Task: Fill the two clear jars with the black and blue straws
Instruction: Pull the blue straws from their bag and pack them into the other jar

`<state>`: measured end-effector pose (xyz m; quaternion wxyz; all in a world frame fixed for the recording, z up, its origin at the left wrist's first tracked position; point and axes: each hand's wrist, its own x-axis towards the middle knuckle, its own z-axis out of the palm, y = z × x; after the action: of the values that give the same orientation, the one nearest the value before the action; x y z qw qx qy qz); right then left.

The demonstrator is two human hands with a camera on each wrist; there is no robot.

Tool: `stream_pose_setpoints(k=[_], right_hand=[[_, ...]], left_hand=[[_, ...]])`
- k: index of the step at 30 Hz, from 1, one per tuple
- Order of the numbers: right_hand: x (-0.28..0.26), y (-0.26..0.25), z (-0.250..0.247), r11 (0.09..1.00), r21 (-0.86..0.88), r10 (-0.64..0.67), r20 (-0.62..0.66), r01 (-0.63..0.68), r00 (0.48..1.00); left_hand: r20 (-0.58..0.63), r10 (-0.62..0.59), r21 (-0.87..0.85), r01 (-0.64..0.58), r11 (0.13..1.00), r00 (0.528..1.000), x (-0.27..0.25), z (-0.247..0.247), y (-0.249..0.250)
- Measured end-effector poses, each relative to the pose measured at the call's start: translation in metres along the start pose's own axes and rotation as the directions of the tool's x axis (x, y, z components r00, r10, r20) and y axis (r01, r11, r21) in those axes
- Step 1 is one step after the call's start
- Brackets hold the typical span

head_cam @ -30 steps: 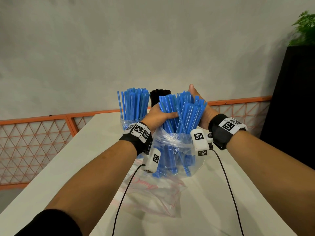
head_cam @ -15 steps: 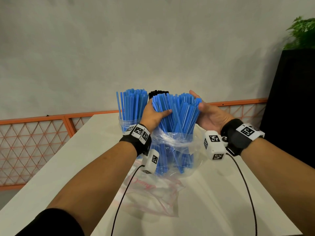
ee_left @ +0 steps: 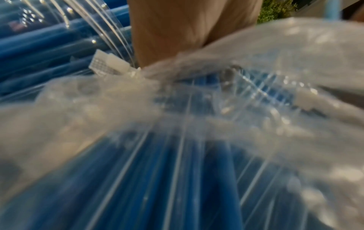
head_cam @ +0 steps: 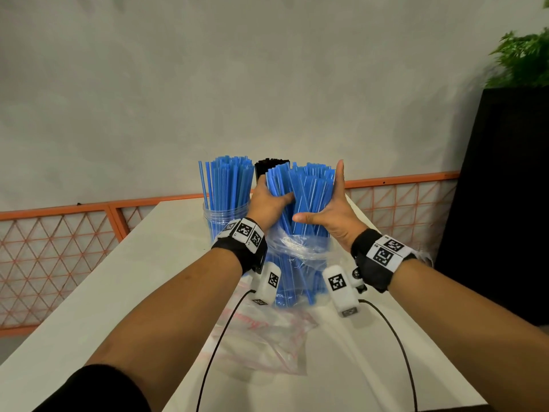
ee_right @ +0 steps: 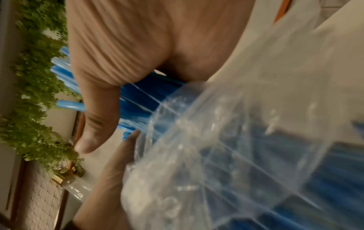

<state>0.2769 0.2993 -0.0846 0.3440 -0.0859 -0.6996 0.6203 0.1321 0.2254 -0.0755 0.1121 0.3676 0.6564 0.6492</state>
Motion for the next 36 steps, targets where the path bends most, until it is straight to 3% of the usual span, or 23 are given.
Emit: stream_pose_setpoints(k=[4,10,14,17,24,36], right_hand=[[0.008,0.001,0.009,1.0,0.017,0.018,-0.051,-0.017,0.999],[0.018,-0.009,0.017,0.998,0.063,0.0,-0.139,0.009,0.99],[0.027,-0.015,0.016,0.995,0.102,0.008,-0.087,0.001,0.996],[0.029,-0.014,0.015,0.997,0.083,0.005,-0.064,0.0,0.998],[0.032,-0.008,0.007,0.997,0.074,-0.001,-0.171,0.014,0.985],[0.035,-0.007,0.003,0.999,0.034,0.026,-0.193,-0.019,0.981]], left_hand=[[0.072,0.0,-0.081,0.006,0.997,0.997,-0.002,-0.001,0.0],[0.089,0.05,-0.172,-0.034,0.985,0.995,-0.004,0.0,0.009],[0.156,0.11,-0.23,-0.073,0.971,0.982,-0.008,-0.002,0.017],[0.187,0.132,-0.219,-0.09,0.971,0.973,-0.012,-0.002,0.018],[0.245,0.155,-0.179,-0.112,0.977,0.957,-0.02,-0.009,0.015],[0.217,0.134,-0.1,-0.115,0.988,0.967,-0.016,-0.044,0.005]])
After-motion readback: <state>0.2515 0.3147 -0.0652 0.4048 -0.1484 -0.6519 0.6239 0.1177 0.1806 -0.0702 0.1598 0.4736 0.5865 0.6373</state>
